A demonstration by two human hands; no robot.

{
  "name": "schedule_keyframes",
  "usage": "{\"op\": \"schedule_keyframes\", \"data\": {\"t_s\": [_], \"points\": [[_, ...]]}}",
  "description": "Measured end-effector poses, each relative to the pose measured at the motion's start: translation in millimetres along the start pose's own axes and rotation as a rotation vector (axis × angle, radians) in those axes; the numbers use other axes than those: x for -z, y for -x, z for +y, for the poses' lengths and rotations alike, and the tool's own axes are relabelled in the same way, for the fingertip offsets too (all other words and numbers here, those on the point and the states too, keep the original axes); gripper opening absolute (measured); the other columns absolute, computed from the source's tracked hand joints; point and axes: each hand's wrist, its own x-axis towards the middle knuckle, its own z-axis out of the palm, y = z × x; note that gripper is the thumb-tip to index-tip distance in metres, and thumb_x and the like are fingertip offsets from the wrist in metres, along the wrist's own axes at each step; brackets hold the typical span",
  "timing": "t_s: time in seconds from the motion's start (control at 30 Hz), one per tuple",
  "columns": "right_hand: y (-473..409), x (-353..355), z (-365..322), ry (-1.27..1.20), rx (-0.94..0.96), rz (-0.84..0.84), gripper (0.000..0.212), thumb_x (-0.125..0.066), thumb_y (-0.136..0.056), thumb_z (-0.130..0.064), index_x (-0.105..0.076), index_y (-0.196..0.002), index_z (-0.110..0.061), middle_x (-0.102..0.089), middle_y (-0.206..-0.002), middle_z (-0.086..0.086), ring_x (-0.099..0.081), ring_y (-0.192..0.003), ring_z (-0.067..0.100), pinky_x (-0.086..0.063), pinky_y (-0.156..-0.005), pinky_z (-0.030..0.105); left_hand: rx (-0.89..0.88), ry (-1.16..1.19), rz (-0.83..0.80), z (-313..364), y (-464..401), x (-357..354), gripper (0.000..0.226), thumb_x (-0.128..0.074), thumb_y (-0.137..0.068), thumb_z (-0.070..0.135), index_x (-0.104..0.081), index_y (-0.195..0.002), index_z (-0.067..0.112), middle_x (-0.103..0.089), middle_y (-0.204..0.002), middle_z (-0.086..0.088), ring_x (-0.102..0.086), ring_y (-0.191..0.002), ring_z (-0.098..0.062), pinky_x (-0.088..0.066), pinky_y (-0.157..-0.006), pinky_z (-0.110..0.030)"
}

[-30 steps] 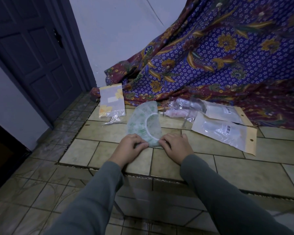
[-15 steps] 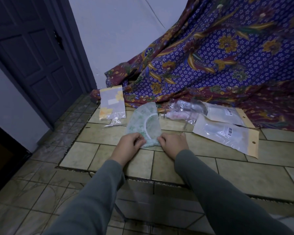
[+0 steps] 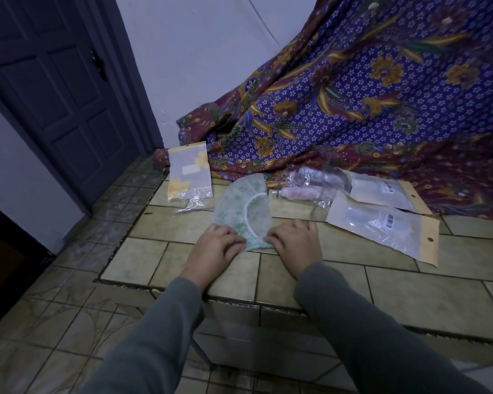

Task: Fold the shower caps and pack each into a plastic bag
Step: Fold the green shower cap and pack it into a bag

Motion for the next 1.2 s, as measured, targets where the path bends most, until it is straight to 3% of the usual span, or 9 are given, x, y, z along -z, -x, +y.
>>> {"op": "schedule_keyframes", "data": {"t_s": [0.17, 0.27, 0.33, 0.63, 0.77, 0.97, 1.1, 1.2], "points": [[3.7, 6.5, 1.6, 0.041, -0.028, -0.144, 0.023, -0.054, -0.081, -0.054, -0.071, -0.082, -0.039, -0.069, -0.086, -0.020, -0.053, -0.080, 0.015, -0.016, -0.072, 0.031, 0.084, 0.033, -0.067, -1.1, 2.5, 4.9, 0.033, -0.071, -0.077, 0.049, -0.072, -0.105, 0.033, -0.058, -0.103, 0.021, -0.038, -0.101, -0.006, -0.036, -0.092, -0.027], [4.7, 16.3, 5.2, 0.066, -0.030, -0.270, 0.035, -0.051, -0.081, -0.066, -0.068, -0.104, -0.046, -0.064, -0.100, -0.022, -0.049, -0.097, 0.012, -0.013, -0.075, 0.031, 0.111, -0.004, -0.140, 0.9, 0.0, 9.1, 0.037, -0.070, -0.079, 0.049, -0.069, -0.112, 0.035, -0.055, -0.108, 0.021, -0.035, -0.101, -0.005, -0.035, -0.092, -0.028], [4.3, 19.0, 6.3, 0.064, -0.043, -0.303, 0.037, -0.048, -0.082, -0.068, -0.064, -0.109, -0.048, -0.062, -0.101, -0.022, -0.045, -0.099, 0.009, -0.011, -0.074, 0.031, 0.111, -0.008, -0.151, -0.3, 0.8, 8.9, 0.033, -0.067, -0.082, 0.047, -0.068, -0.114, 0.036, -0.056, -0.111, 0.019, -0.038, -0.103, -0.008, -0.036, -0.093, -0.031], [6.8, 19.8, 2.7, 0.065, 0.020, -0.249, 0.028, -0.050, -0.092, -0.050, -0.071, -0.105, -0.037, -0.063, -0.089, -0.010, -0.050, -0.091, 0.019, -0.011, -0.072, 0.031, 0.131, 0.065, -0.090, 2.0, 10.5, 4.2, 0.026, -0.069, -0.084, 0.034, -0.071, -0.109, 0.029, -0.060, -0.110, 0.014, -0.048, -0.106, -0.014, -0.039, -0.096, -0.035], [12.4, 16.7, 6.3, 0.082, 0.057, -0.220, 0.030, -0.049, -0.087, -0.051, -0.075, -0.088, -0.036, -0.062, -0.077, -0.013, -0.048, -0.079, 0.017, -0.013, -0.068, 0.031, 0.116, 0.061, -0.075, 5.3, 14.2, 2.0, 0.024, -0.069, -0.085, 0.028, -0.072, -0.108, 0.025, -0.062, -0.110, 0.009, -0.049, -0.107, -0.017, -0.035, -0.094, -0.025], [9.4, 18.9, 8.3, 0.029, 0.073, -0.204, 0.043, -0.035, -0.088, -0.055, -0.073, -0.086, -0.034, -0.070, -0.092, -0.019, -0.050, -0.081, 0.013, -0.018, -0.076, 0.032, 0.106, 0.060, -0.028, 7.6, 15.9, 2.9, 0.017, -0.064, -0.089, 0.028, -0.074, -0.102, 0.024, -0.061, -0.102, 0.009, -0.047, -0.094, -0.016, -0.035, -0.086, -0.020], [4.9, 20.2, 5.4, 0.002, -0.033, -0.271, 0.029, -0.044, -0.094, -0.050, -0.068, -0.099, -0.035, -0.068, -0.101, -0.015, -0.054, -0.096, 0.014, -0.017, -0.082, 0.033, 0.165, 0.059, -0.036, 8.5, 11.7, 6.3, 0.020, -0.061, -0.091, 0.032, -0.074, -0.100, 0.021, -0.063, -0.093, 0.006, -0.046, -0.092, -0.017, -0.038, -0.086, -0.023], [2.8, 14.9, -1.1, -0.084, -0.157, -0.269, 0.025, -0.041, -0.096, -0.045, -0.063, -0.099, -0.033, -0.066, -0.101, -0.013, -0.053, -0.099, 0.014, -0.019, -0.078, 0.033, 0.244, 0.067, -0.041, 10.4, 5.3, 6.6, 0.021, -0.060, -0.091, 0.033, -0.073, -0.097, 0.019, -0.066, -0.094, 0.002, -0.050, -0.092, -0.022, -0.035, -0.082, -0.023]]}}
